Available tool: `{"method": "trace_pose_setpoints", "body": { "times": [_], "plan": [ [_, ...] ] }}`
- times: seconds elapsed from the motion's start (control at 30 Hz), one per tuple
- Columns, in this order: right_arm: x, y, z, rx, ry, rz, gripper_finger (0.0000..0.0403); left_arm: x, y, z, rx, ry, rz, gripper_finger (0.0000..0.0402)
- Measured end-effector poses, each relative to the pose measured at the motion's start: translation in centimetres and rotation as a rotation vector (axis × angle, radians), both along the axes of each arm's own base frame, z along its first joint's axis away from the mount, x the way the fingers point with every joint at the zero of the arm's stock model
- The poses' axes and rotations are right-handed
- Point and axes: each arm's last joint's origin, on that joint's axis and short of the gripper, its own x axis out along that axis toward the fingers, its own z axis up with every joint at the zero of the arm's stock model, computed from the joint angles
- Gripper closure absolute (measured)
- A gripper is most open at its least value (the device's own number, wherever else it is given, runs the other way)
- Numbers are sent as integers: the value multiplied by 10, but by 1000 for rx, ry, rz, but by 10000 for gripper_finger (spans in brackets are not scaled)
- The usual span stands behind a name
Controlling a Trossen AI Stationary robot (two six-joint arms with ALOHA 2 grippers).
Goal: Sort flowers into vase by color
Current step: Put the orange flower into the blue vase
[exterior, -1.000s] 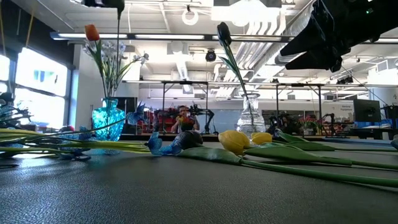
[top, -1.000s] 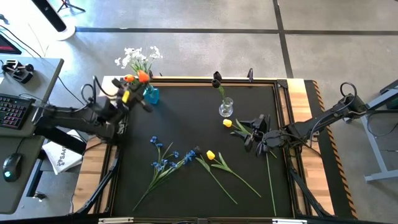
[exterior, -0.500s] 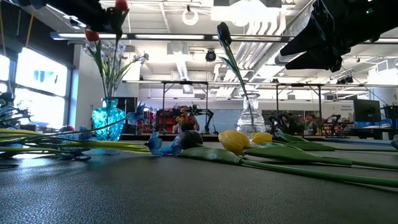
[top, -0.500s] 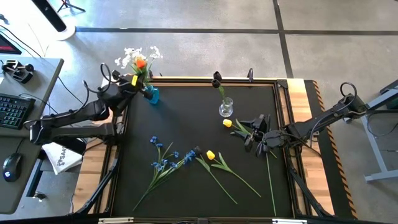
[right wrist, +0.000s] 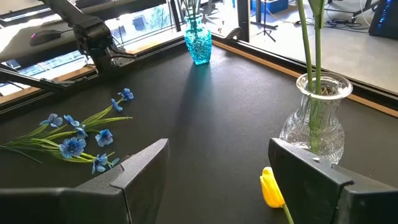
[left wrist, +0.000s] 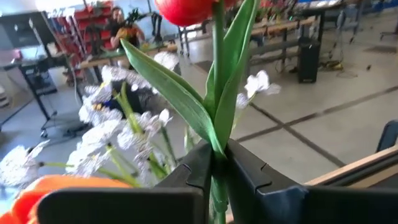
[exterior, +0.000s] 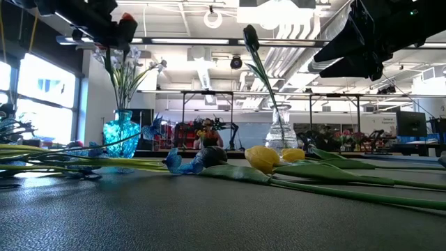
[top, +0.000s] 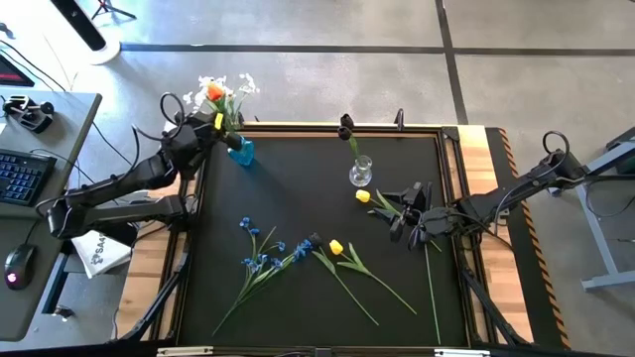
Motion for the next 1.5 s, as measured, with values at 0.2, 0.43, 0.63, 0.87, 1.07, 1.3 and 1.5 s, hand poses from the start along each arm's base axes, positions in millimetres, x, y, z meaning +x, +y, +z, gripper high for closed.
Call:
{"method": "trace_pose_setpoints", "body": {
  "times": [0.2,0.43,0.63,0.87,1.07,1.3,1.5],
  "plan": [
    [0,0,0,1,-2,0,133,-8,3,13,-74,9,13,352],
    [0,0,0,1,-2,0,133,-17,4,29,-141,-4,-20,297],
    [0,0,0,-1,-1,1,133,-23,5,38,-152,2,-3,259],
    [0,0,0,-2,-1,1,133,-29,4,62,-189,17,-30,243],
    [0,0,0,-2,-1,1,133,-31,2,87,-251,42,-64,243],
    [0,0,0,1,-2,1,133,-26,2,98,-249,67,-101,243],
    [0,0,0,1,-2,0,133,-20,8,89,-316,128,-75,243]
  ]
}}
